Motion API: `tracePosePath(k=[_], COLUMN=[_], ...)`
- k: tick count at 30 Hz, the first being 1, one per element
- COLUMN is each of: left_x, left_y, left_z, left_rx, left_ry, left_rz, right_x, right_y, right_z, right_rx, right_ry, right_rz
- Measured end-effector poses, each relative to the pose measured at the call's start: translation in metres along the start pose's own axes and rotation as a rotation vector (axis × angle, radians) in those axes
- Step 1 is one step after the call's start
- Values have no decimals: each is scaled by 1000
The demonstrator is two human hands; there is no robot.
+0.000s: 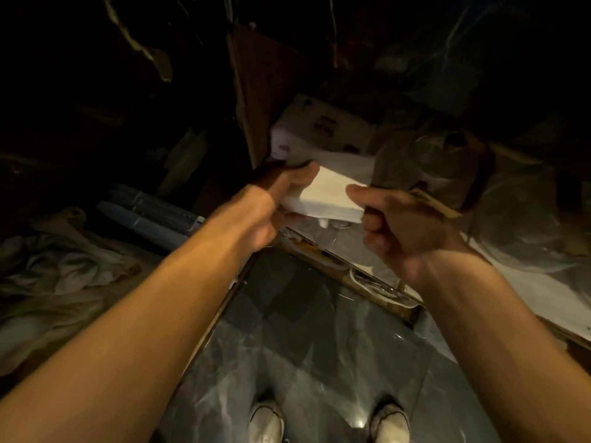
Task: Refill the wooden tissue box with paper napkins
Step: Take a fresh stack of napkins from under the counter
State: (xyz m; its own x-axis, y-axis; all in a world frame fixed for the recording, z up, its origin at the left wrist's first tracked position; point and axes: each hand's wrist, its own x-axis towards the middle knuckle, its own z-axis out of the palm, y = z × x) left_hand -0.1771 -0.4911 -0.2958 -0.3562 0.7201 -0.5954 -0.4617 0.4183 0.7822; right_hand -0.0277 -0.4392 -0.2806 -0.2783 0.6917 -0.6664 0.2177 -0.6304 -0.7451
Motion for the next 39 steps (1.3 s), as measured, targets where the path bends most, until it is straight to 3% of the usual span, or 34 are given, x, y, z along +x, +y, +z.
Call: tracePosePath(k=[5,9,16,21,26,30,39], left_x=[-32,-72,-169,-247,-317,-359,-374], left_y=[-14,-23,-5,33,76,112,163], left_z=[-11,-7,9,34,60,83,161], left_rx=[-127,-119,-384,-375,-158,182,475], left_ry=[-120,-293,-304,-358,-477,-585,-785], left_rz=[-268,-444,-521,-555,-411,-153,182], right_x=[-38,-90,-198,-287,-379,-435,-454], right_y=[11,5,-31,-56,-87,-96,-119], right_z=[-22,-45,-62,-81,-96,-113,-161], right_rx=[120,113,54,67,109,-60,10], right_ry=[-17,-66,-118,-88,-9,104,254], right_rz=[227,287,276,245,96,-108,-389])
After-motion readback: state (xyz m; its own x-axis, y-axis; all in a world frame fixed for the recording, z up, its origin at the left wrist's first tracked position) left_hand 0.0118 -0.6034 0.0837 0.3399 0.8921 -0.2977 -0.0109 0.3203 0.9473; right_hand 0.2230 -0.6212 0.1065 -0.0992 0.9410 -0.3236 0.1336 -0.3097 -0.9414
